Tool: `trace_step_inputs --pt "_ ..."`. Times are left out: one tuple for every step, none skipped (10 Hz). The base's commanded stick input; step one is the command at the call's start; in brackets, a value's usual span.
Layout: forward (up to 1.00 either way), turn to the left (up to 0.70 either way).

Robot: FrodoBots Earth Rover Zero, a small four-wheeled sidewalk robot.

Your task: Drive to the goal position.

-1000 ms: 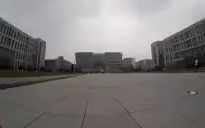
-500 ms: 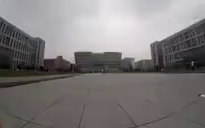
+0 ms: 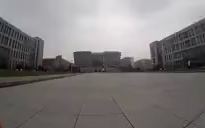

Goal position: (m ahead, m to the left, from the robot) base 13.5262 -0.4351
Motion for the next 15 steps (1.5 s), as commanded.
trace_step_inputs --pt "0.70 -0.01" --pt "0.70 -0.01" --pt "0.70 -0.01" --pt "0.70 -0.01" --pt "0.70 -0.01" --pt "0.70 -0.01" --pt "0.70 -0.01" --pt "0.70 -0.01" --pt "0.70 -0.01" --pt "0.70 -0.01" --pt "0.70 -0.01" --pt "0.70 -0.01" --pt "0.70 -0.01" --pt "0.70 -0.01" --pt "0.70 0.15"
